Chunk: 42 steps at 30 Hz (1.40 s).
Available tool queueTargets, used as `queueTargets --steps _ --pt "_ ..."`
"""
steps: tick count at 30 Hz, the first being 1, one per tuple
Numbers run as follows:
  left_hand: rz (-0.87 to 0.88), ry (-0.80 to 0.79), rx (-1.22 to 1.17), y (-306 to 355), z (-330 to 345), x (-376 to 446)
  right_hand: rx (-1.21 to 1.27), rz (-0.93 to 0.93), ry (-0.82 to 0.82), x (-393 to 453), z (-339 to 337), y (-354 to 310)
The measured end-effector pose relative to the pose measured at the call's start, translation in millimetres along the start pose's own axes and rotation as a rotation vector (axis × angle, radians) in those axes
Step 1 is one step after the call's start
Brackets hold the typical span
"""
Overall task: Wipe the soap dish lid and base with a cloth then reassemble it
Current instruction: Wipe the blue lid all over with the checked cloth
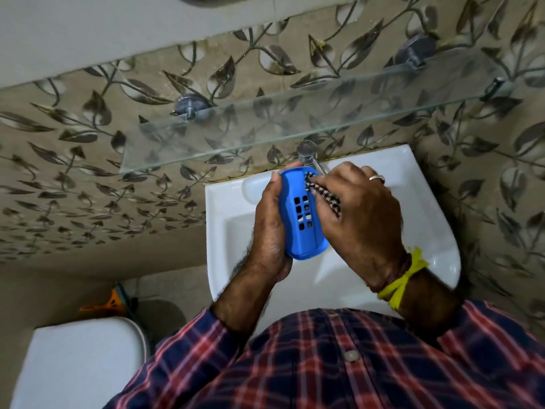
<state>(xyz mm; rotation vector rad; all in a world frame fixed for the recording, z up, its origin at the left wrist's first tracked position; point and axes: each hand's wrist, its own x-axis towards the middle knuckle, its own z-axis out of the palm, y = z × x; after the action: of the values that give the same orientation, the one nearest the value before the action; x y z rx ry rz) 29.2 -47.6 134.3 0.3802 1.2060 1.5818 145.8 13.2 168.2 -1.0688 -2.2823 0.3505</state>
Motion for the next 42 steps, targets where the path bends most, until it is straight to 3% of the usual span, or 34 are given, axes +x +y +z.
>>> queueTargets --steps 3,7,12,15,19,23,26,30,34,37,42 --pt "0.016 0.008 -0.002 0 -2 0 -0.029 -0.077 -0.005 -3 3 -5" --pt "0.084 0.04 0.04 0 2 0 -0.007 0.0 0.019 7 2 -5" --pt "0.082 0.066 0.003 5 -6 4 -0.002 -0.059 -0.118 -7 4 -1" --pt "0.094 0.036 0.015 5 -4 7 0.056 0.049 -0.065 -5 6 1" --pt "0.081 0.042 -0.016 5 -6 8 0.06 -0.061 -0.08 -10 6 -1" --pt "0.093 0.049 0.004 8 -1 6 0.097 0.014 -0.055 -10 4 1" --pt "0.084 0.047 -0.025 14 -7 7 0.104 -0.115 -0.106 -19 4 3" --pt "0.13 0.039 -0.005 18 -6 12 0.154 -0.017 -0.106 -21 2 3" --pt "0.141 0.048 -0.008 20 -5 10 0.08 -0.177 -0.187 -20 -3 6" --pt "0.149 0.063 0.029 22 -1 11 -0.031 -0.149 -0.189 -18 -9 5" --pt "0.183 0.118 0.141 17 5 12 -0.175 -0.182 -0.365 -20 -9 -2"
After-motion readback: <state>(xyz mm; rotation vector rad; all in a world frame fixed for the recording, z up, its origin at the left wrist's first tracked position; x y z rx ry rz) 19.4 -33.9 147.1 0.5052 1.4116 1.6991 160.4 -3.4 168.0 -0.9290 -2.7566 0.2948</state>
